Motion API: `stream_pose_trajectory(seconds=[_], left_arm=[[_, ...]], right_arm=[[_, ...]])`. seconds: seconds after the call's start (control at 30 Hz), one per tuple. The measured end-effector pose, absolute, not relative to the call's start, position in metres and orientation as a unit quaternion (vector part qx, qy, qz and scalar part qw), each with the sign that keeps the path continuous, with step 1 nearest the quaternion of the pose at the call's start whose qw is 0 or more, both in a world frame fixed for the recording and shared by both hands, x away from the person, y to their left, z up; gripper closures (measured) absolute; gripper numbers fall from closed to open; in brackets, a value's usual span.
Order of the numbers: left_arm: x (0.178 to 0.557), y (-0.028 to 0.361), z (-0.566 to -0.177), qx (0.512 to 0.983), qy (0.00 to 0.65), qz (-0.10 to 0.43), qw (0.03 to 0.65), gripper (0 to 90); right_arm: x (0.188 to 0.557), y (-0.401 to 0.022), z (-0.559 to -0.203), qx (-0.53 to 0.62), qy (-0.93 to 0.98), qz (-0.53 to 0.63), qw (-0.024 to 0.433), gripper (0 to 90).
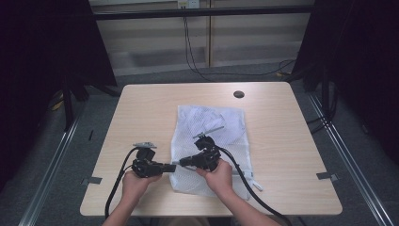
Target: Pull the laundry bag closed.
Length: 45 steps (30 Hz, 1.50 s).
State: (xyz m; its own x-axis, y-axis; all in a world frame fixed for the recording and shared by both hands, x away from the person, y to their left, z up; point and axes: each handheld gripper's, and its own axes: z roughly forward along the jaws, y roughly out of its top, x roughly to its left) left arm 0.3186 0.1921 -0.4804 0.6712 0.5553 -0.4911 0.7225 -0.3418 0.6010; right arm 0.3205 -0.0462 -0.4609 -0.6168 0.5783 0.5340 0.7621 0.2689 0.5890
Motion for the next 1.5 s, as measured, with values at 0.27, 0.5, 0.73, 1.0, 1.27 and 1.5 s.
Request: stream_pose_trajectory(seconds=[0.27, 0.5, 0.73, 1.0, 1.27, 1.5], left_arm=[[0.319, 0.195, -0.48, 0.811, 0.397, -0.099, 0.419, 88.5], [0.32, 0.194, -0.48, 0.809, 0.399, -0.104, 0.42, 88.4], [0.321, 0.197, -0.479, 0.805, 0.405, -0.102, 0.423, 88.4], [0.321, 0.197, -0.479, 0.805, 0.407, -0.103, 0.42, 88.5], [0.321, 0.197, -0.479, 0.808, 0.403, -0.104, 0.418, 88.5], [0.321, 0.197, -0.479, 0.807, 0.403, -0.106, 0.418, 88.5]], right_arm=[[0.321, -0.055, -0.462, -0.428, -0.79, -0.426, 0.103, 87.1], [0.32, -0.059, -0.462, -0.426, -0.791, -0.427, 0.106, 87.1], [0.32, -0.065, -0.462, -0.428, -0.79, -0.429, 0.1, 87.1], [0.32, -0.068, -0.463, -0.429, -0.791, -0.425, 0.099, 87.1], [0.32, -0.076, -0.463, -0.43, -0.79, -0.425, 0.097, 87.1], [0.319, -0.077, -0.464, -0.43, -0.789, -0.427, 0.101, 87.1]])
